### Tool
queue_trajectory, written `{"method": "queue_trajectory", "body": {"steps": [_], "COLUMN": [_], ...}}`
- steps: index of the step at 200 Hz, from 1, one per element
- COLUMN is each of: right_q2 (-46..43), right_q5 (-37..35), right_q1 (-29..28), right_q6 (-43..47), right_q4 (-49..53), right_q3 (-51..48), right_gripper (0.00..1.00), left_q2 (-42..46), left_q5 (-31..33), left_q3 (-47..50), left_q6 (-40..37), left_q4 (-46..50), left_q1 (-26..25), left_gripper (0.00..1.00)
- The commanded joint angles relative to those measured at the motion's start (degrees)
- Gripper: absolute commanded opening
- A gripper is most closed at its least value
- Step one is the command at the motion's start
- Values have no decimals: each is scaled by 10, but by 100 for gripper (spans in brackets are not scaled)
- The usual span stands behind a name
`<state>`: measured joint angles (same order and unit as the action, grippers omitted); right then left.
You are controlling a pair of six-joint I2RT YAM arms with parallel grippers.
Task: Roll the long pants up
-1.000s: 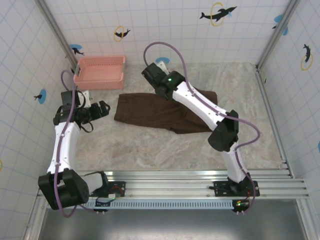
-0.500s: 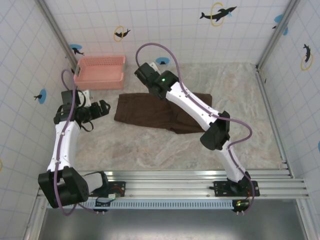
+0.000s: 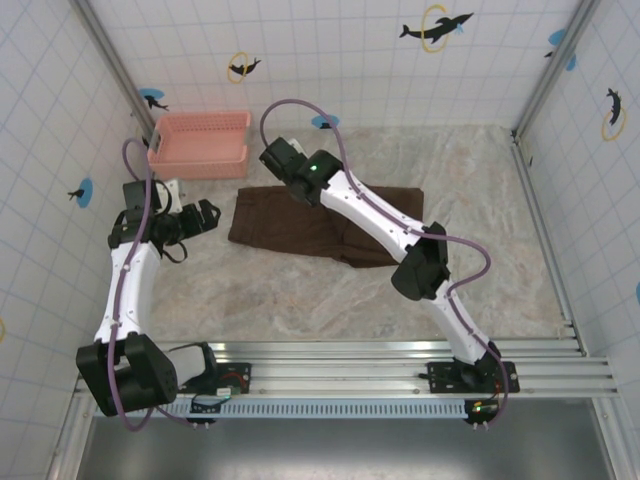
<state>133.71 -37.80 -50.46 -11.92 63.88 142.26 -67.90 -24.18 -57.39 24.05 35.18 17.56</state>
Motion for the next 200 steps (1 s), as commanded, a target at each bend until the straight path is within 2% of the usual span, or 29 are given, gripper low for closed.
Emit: {"method": "queue_trajectory", "body": {"steps": [1, 116, 200], "right_q2": [-14, -18, -94], "right_q5": [4, -2, -21], "right_q1": [-5, -10, -21], "right_q6": [8, 29, 36], "right_q4": [-26, -33, -26], "right_q3": [20, 35, -11], "right_gripper": [0, 0, 0], "left_q2": [3, 16, 20], "left_q5": [-9, -4, 0], "left_q3": [8, 24, 25], "left_q6": [7, 7, 3], "left_q4": [-6, -6, 2], "left_q1": [-2, -2, -3], "left_gripper": [97, 97, 97]}}
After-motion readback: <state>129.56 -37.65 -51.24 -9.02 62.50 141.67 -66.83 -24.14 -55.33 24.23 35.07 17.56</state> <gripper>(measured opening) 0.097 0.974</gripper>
